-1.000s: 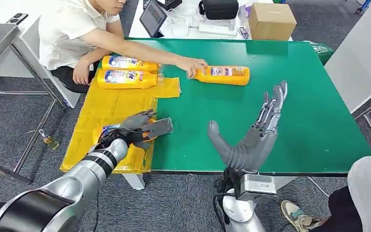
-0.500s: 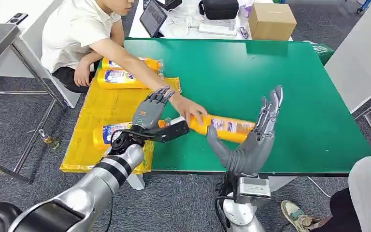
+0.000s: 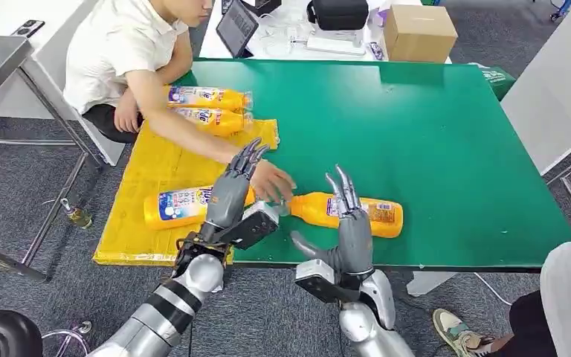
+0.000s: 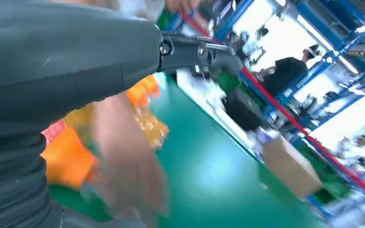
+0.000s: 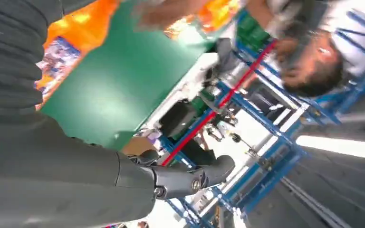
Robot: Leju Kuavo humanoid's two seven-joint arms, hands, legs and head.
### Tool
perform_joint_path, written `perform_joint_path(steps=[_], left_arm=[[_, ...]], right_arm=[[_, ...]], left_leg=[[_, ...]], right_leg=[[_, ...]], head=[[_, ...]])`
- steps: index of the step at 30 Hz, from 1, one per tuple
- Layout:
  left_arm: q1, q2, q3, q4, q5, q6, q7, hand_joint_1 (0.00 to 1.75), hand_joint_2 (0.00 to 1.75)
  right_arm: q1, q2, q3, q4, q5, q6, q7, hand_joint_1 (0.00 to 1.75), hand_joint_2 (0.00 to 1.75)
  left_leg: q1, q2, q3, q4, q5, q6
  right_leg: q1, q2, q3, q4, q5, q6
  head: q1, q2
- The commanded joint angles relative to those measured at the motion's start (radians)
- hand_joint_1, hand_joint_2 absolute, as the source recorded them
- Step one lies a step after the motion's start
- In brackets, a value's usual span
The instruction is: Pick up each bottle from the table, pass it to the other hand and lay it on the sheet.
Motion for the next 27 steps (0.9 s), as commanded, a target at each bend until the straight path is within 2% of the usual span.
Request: perform_joint_path(steps=[1, 4, 7, 8, 9, 11, 12, 14, 27], left_arm=[[0.134, 0.005, 0.056, -0.089, 0.496, -0.087, -0.135, 0.00, 1.75], [0.161, 0.005, 0.081, -0.170, 0.662, -0.116, -0.132, 0.00, 1.75], [0.188, 0.012, 0.075, -0.228, 0.729, -0.124, -0.103, 0.00, 1.75], [0.198, 0.015, 0.058, -0.235, 0.748, -0.134, -0.080, 0.00, 1.75], [0.207, 0.018, 0.033, -0.233, 0.759, -0.145, -0.075, 0.00, 1.75], [0.224, 0.018, -0.016, -0.220, 0.754, -0.152, -0.066, 0.00, 1.75], [0.227, 0.017, -0.035, -0.214, 0.748, -0.151, -0.067, 0.00, 1.75], [0.225, 0.017, -0.071, -0.206, 0.730, -0.128, -0.076, 0.00, 1.75], [0.196, 0.021, -0.098, -0.182, 0.718, -0.113, -0.066, 0.00, 1.75]], right_arm=[[-0.052, -0.036, -0.338, 0.205, 0.243, -0.029, -0.026, 0.00, 1.75], [-0.060, -0.021, -0.363, 0.183, 0.188, -0.029, -0.058, 0.00, 1.75], [-0.049, -0.018, -0.389, 0.157, 0.295, -0.029, 0.002, 0.00, 1.75], [-0.042, -0.020, -0.420, 0.147, 0.379, -0.029, 0.034, 0.00, 1.75], [-0.050, -0.038, -0.418, 0.192, 0.391, -0.029, 0.073, 0.00, 1.75], [-0.102, -0.135, -0.332, 0.338, 0.416, -0.014, 0.262, 0.00, 1.75], [-0.127, -0.166, -0.309, 0.383, 0.410, 0.011, 0.298, 0.00, 1.75], [-0.186, -0.192, -0.297, 0.488, 0.332, -0.002, 0.294, 0.00, 1.75], [-0.267, -0.171, -0.251, 0.655, 0.316, 0.063, 0.317, 0.00, 1.75]], left_leg=[[-0.001, 0.000, 0.005, -0.002, -0.001, 0.002], [-0.001, 0.002, 0.006, 0.000, -0.003, 0.002], [0.000, 0.003, 0.004, 0.000, -0.002, 0.001], [0.000, 0.002, 0.002, 0.000, -0.001, 0.001], [0.000, 0.002, 0.005, 0.000, -0.002, 0.001], [0.000, 0.001, 0.007, -0.001, -0.003, 0.002], [0.000, 0.001, 0.006, -0.001, -0.002, 0.002], [0.000, 0.002, 0.006, -0.001, -0.002, 0.002], [0.000, 0.001, 0.005, 0.000, -0.002, 0.002]], right_leg=[[0.000, -0.001, 0.006, -0.003, -0.001, -0.002], [0.000, 0.000, 0.006, -0.001, -0.002, -0.003], [0.001, 0.002, 0.004, -0.001, -0.001, -0.003], [0.000, 0.001, 0.002, 0.000, -0.001, -0.002], [0.001, 0.000, 0.005, -0.001, -0.002, -0.003], [0.001, -0.001, 0.008, -0.002, -0.002, -0.004], [0.001, 0.000, 0.006, -0.003, -0.001, -0.002], [0.001, 0.001, 0.006, -0.003, 0.000, -0.002], [0.001, 0.001, 0.004, -0.002, 0.000, -0.002]], head=[[0.000, 0.000], [0.000, 0.000], [0.000, 0.000], [0.001, 0.000], [0.000, 0.000], [0.000, 0.000], [0.000, 0.000], [0.000, 0.000], [0.000, 0.000]])
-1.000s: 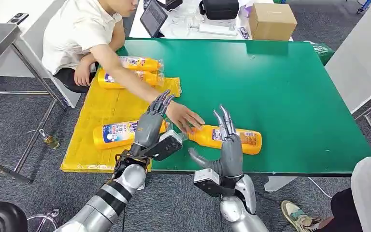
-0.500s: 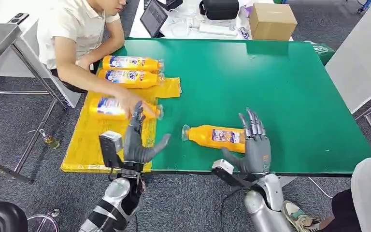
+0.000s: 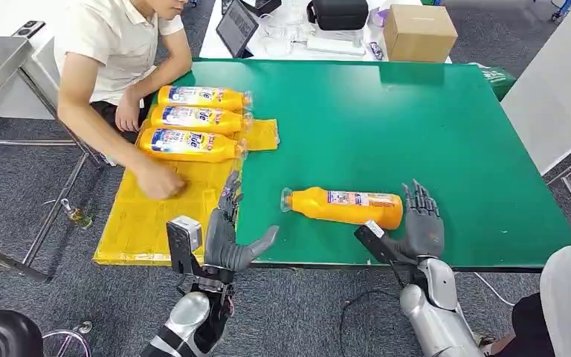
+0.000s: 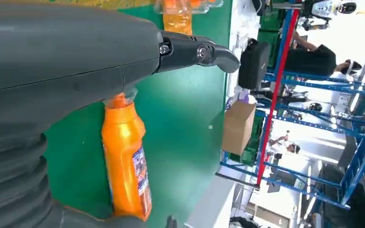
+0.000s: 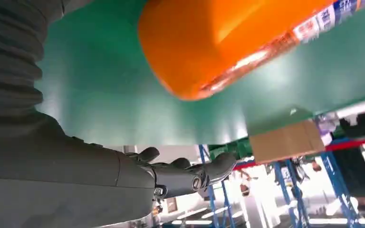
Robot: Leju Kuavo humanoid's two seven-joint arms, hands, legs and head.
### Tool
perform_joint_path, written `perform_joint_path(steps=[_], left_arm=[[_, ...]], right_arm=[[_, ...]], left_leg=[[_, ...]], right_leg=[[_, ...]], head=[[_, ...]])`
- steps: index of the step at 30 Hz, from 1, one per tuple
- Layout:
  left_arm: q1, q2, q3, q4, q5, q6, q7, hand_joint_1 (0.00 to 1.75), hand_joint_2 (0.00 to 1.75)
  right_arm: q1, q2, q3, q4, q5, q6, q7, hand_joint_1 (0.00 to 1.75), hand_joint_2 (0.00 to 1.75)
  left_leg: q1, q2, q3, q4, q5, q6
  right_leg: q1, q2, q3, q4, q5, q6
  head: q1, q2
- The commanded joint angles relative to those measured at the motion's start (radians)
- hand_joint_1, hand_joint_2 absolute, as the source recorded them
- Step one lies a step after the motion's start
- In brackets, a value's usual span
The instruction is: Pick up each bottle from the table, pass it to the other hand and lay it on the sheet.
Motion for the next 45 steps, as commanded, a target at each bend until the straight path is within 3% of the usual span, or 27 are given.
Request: perform_joint_path(steps=[1, 7, 19, 27, 28, 29, 32, 45], left_arm=[[-0.039, 0.020, -0.043, 0.046, 0.001, -0.003, 0.012, 0.00, 1.75], [-0.055, 0.023, -0.065, 0.047, 0.002, -0.015, 0.012, 0.00, 1.75], [-0.064, 0.025, -0.074, 0.031, 0.005, -0.030, 0.012, 0.00, 1.75], [-0.074, 0.019, -0.084, 0.039, 0.015, -0.040, 0.034, 0.00, 1.75], [-0.076, 0.019, -0.084, 0.044, 0.017, -0.044, 0.036, 0.00, 1.75], [-0.077, 0.018, -0.084, 0.047, 0.017, -0.048, 0.042, 0.00, 1.75], [-0.082, 0.019, -0.088, 0.051, 0.008, -0.060, 0.057, 0.00, 1.75], [-0.086, 0.020, -0.084, 0.050, 0.004, -0.073, 0.072, 0.00, 1.75]], right_arm=[[-0.106, -0.003, 0.061, 0.214, -0.009, 0.032, 0.013, 0.00, 1.75], [-0.167, 0.028, 0.113, 0.291, -0.008, 0.023, -0.032, 0.00, 1.75], [-0.191, 0.032, 0.190, 0.284, 0.019, 0.012, -0.028, 0.00, 1.75], [-0.231, 0.033, 0.233, 0.342, -0.003, 0.173, 0.049, 0.00, 1.75], [-0.240, 0.024, 0.242, 0.365, 0.001, 0.206, 0.077, 1.59, 1.75], [-0.251, 0.015, 0.256, 0.392, 0.025, 0.228, 0.121, 1.71, 1.75], [-0.259, 0.009, 0.236, 0.430, 0.004, 0.289, 0.158, 1.75, 1.75], [-0.240, -0.008, 0.241, 0.445, 0.004, 0.312, 0.146, 1.73, 1.75]], left_leg=[[0.000, 0.002, 0.003, -0.001, -0.001, 0.001], [0.000, 0.004, 0.004, 0.000, -0.002, 0.001], [0.000, 0.002, 0.002, -0.001, -0.001, 0.001], [0.000, 0.002, 0.002, 0.000, -0.001, 0.001], [0.000, 0.003, 0.005, 0.000, -0.002, 0.001], [0.000, 0.002, 0.004, 0.000, -0.001, 0.001], [0.000, 0.002, 0.006, 0.000, -0.002, 0.002], [0.001, -0.002, 0.014, -0.001, 0.000, 0.001]], right_leg=[[0.001, 0.001, 0.003, -0.001, 0.000, -0.002], [0.001, 0.003, 0.003, -0.001, 0.000, -0.003], [0.000, 0.001, 0.002, -0.001, 0.000, -0.002], [0.000, 0.001, 0.002, 0.000, 0.000, -0.002], [0.001, 0.001, 0.005, 0.000, -0.001, -0.004], [0.001, 0.000, 0.003, -0.001, -0.001, -0.003], [0.001, 0.000, 0.006, -0.001, -0.001, -0.003], [0.001, -0.003, 0.014, -0.003, -0.001, -0.003]], head=[[0.000, 0.000], [0.000, 0.000], [0.000, 0.000], [0.000, 0.000], [0.000, 0.000], [0.000, 0.000], [0.000, 0.000], [0.000, 0.000]])
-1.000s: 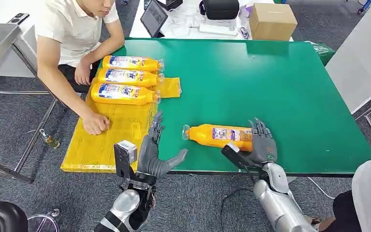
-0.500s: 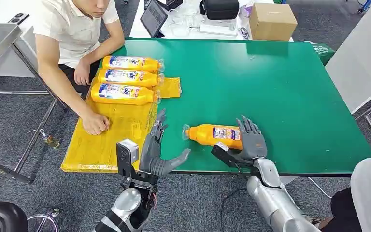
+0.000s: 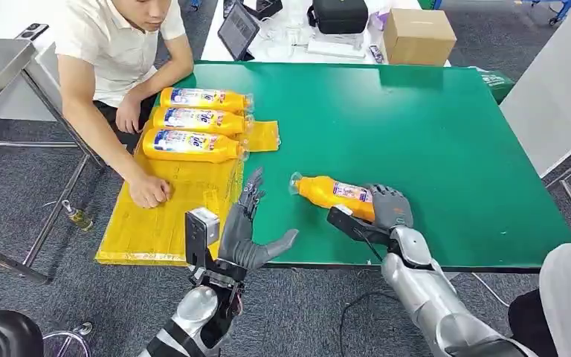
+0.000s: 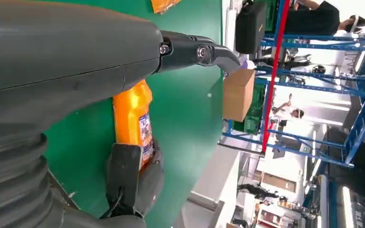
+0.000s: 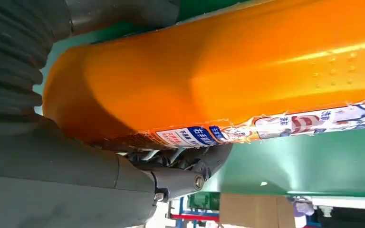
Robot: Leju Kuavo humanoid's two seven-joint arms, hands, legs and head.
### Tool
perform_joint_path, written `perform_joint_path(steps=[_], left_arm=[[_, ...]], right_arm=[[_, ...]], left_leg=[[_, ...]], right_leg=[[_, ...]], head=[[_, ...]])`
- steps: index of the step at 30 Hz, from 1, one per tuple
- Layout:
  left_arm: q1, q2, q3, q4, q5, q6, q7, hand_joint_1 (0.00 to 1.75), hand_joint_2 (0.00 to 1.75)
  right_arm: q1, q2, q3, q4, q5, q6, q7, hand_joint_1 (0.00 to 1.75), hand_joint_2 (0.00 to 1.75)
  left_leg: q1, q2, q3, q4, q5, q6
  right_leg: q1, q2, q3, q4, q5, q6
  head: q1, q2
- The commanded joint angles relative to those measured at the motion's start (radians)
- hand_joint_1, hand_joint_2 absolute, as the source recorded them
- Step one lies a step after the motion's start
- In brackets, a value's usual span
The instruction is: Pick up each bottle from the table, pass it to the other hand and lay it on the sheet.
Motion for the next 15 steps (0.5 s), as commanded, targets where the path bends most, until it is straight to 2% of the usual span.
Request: perform_joint_path(steps=[1, 2, 3, 6, 8, 9, 11, 13, 14, 15], left_arm=[[-0.039, 0.020, -0.024, 0.050, 0.001, -0.004, 0.008, 0.00, 1.75], [-0.039, 0.020, -0.024, 0.050, 0.001, -0.004, 0.008, 0.00, 1.75], [-0.037, 0.021, -0.024, 0.049, 0.001, -0.006, 0.008, 0.00, 1.75], [-0.030, 0.023, -0.013, 0.043, 0.009, -0.010, 0.011, 0.00, 1.75], [-0.011, 0.013, 0.027, 0.030, 0.042, 0.016, -0.008, 0.00, 1.75], [0.000, 0.003, 0.053, 0.032, 0.057, 0.065, -0.020, 0.00, 1.75], [0.020, -0.021, 0.120, 0.069, 0.134, 0.173, -0.017, 0.00, 1.75], [0.034, -0.024, 0.157, 0.114, 0.210, 0.215, -0.042, 0.00, 1.75], [0.045, -0.021, 0.162, 0.136, 0.232, 0.226, -0.074, 0.00, 1.75], [0.064, -0.031, 0.185, 0.137, 0.243, 0.265, -0.118, 0.00, 1.75]], right_arm=[[0.024, -0.025, 0.030, 0.112, -0.007, 0.037, -0.005, 1.73, 1.75], [0.024, -0.025, 0.030, 0.112, -0.007, 0.037, -0.005, 1.73, 1.75], [0.025, -0.023, 0.024, 0.110, -0.016, 0.044, -0.009, 1.64, 1.75], [0.039, -0.028, 0.013, 0.093, -0.045, 0.051, -0.055, 1.66, 1.75], [0.064, -0.007, -0.057, 0.038, -0.205, 0.132, -0.223, 1.71, 1.75], [0.087, 0.005, -0.091, -0.006, -0.302, 0.198, -0.295, 1.75, 1.75], [0.156, 0.011, -0.059, -0.159, -0.344, 0.152, -0.313, 1.75, 1.75], [0.220, 0.032, -0.045, -0.324, -0.437, 0.167, -0.335, 1.75, 1.75], [0.252, 0.029, -0.011, -0.412, -0.450, 0.146, -0.310, 1.75, 1.75], [0.280, 0.040, -0.003, -0.490, -0.496, 0.125, -0.342, 1.75, 1.75]], left_leg=[[0.001, -0.001, 0.004, -0.002, 0.000, 0.001], [0.001, -0.002, 0.003, -0.001, 0.000, 0.001], [0.001, -0.002, 0.005, -0.002, 0.000, 0.001], [0.001, -0.002, 0.006, -0.002, 0.000, 0.001], [0.001, -0.002, 0.007, -0.003, 0.000, 0.001], [0.001, -0.001, 0.006, -0.002, 0.000, 0.001], [0.001, 0.000, 0.007, -0.002, -0.001, 0.001], [0.002, 0.003, 0.010, -0.002, -0.002, 0.000], [0.002, 0.008, 0.013, -0.004, -0.004, 0.000], [0.001, 0.009, 0.012, -0.003, -0.005, -0.001]], right_leg=[[0.002, -0.003, 0.005, -0.003, -0.001, -0.003], [0.001, -0.003, 0.004, -0.002, -0.001, -0.002], [0.002, -0.004, 0.006, -0.003, -0.001, -0.004], [0.002, -0.004, 0.007, -0.003, -0.001, -0.003], [0.002, -0.004, 0.008, -0.004, -0.001, -0.004], [0.002, -0.003, 0.008, -0.003, -0.001, -0.003], [0.002, -0.002, 0.008, -0.003, 0.000, -0.003], [0.002, 0.001, 0.010, -0.003, 0.000, -0.003], [0.003, 0.005, 0.011, -0.005, 0.001, -0.005], [0.001, 0.007, 0.010, -0.002, 0.000, -0.003]], head=[[0.000, 0.000], [0.000, 0.000], [0.000, 0.000], [0.000, 0.000], [0.000, 0.000], [0.000, 0.000], [0.000, 0.000], [0.002, 0.000], [0.001, 0.000], [0.000, 0.000]])
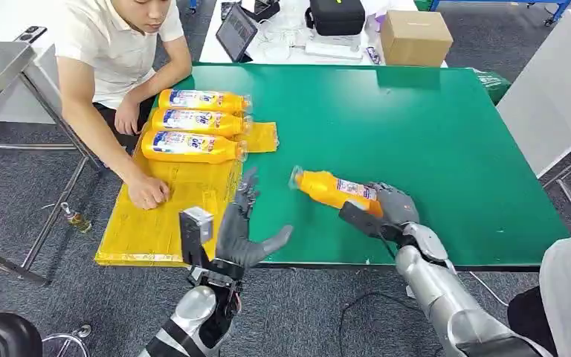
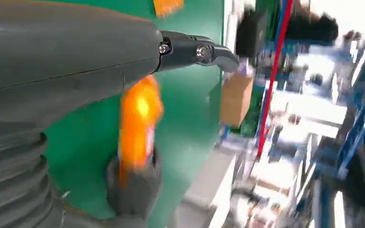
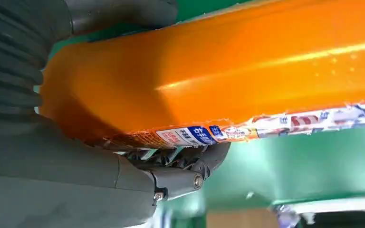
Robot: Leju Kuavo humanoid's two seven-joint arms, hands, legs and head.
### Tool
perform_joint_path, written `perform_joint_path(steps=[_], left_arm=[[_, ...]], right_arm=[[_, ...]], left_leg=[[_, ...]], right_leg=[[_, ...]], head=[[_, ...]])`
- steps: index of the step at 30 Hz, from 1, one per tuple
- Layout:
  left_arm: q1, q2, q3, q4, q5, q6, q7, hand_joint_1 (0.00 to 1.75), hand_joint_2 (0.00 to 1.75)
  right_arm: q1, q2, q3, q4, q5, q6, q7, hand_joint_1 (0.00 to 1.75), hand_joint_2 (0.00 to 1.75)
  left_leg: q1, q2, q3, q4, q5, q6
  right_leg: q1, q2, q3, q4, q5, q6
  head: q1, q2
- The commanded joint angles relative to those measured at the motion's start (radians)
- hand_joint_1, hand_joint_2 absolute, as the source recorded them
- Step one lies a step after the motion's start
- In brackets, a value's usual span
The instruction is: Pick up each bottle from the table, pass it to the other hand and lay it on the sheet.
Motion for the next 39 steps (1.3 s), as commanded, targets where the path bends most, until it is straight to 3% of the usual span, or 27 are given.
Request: perform_joint_path(steps=[1, 4, 7, 17, 18, 19, 24, 26, 39], left_arm=[[0.065, -0.030, 0.156, 0.137, 0.147, 0.183, -0.131, 0.00, 1.75], [0.064, 0.002, 0.106, 0.173, 0.177, 0.195, -0.131, 0.00, 1.75], [0.067, 0.007, 0.087, 0.170, 0.185, 0.185, -0.132, 0.00, 1.75], [0.078, 0.087, -0.061, -0.011, 0.177, 0.015, -0.011, 0.00, 1.75], [0.078, 0.093, -0.068, -0.026, 0.182, -0.017, 0.019, 0.00, 1.75], [0.083, 0.097, -0.068, -0.040, 0.200, -0.049, 0.055, 0.00, 1.75], [0.084, 0.090, -0.061, -0.050, 0.198, -0.083, 0.058, 0.00, 1.75], [0.087, 0.091, -0.058, -0.079, 0.182, -0.108, 0.042, 0.00, 1.75], [0.089, 0.085, -0.058, -0.069, 0.151, -0.144, 0.035, 0.00, 1.75]], right_arm=[[0.278, 0.056, 0.051, -0.520, -0.202, -0.018, -0.053, 1.75, 1.75], [0.333, 0.050, 0.113, -0.688, -0.254, -0.056, -0.069, 1.75, 1.75], [0.342, 0.049, 0.131, -0.716, -0.263, -0.071, -0.069, 1.75, 1.75], [0.318, 0.059, 0.189, -0.647, -0.311, -0.061, -0.130, 1.69, 1.75], [0.311, 0.061, 0.206, -0.631, -0.278, -0.080, -0.136, 1.69, 1.75], [0.301, 0.065, 0.225, -0.607, -0.252, -0.096, -0.133, 1.68, 1.75], [0.277, 0.068, 0.288, -0.554, -0.220, -0.086, -0.129, 1.69, 1.75], [0.261, 0.078, 0.323, -0.505, -0.172, -0.106, -0.085, 1.57, 1.75], [0.245, 0.091, 0.302, -0.468, -0.210, -0.101, -0.071, 1.64, 1.75]], left_leg=[[0.001, 0.004, 0.005, -0.003, -0.002, 0.000], [0.002, 0.003, 0.005, -0.003, -0.002, 0.000], [0.002, 0.002, -0.002, -0.001, -0.001, 0.000], [0.001, 0.002, -0.009, -0.001, -0.001, -0.001], [0.002, 0.004, -0.003, -0.001, -0.003, 0.000], [0.001, 0.002, -0.009, -0.001, -0.001, -0.001], [0.002, 0.003, -0.007, -0.001, -0.002, 0.000], [0.002, 0.003, -0.008, -0.001, -0.001, 0.000], [0.002, 0.001, -0.009, -0.001, -0.001, 0.000]], right_leg=[[0.001, 0.003, 0.003, -0.002, 0.000, -0.004], [0.003, 0.001, 0.002, -0.002, -0.002, -0.005], [0.003, 0.001, -0.002, 0.000, -0.002, -0.004], [0.002, 0.002, -0.009, 0.000, -0.002, -0.003], [0.003, 0.002, -0.004, 0.000, -0.003, -0.006], [0.002, 0.002, -0.010, 0.000, -0.002, -0.004], [0.002, 0.003, -0.008, -0.001, -0.002, -0.004], [0.002, 0.003, -0.009, -0.001, -0.001, -0.003], [0.002, 0.000, -0.009, 0.000, -0.002, -0.004]], head=[[-0.001, 0.000], [-0.001, 0.000], [-0.001, 0.000], [-0.001, 0.000], [-0.002, 0.000], [-0.001, 0.000], [-0.001, 0.000], [-0.001, 0.000], [-0.001, 0.000]])
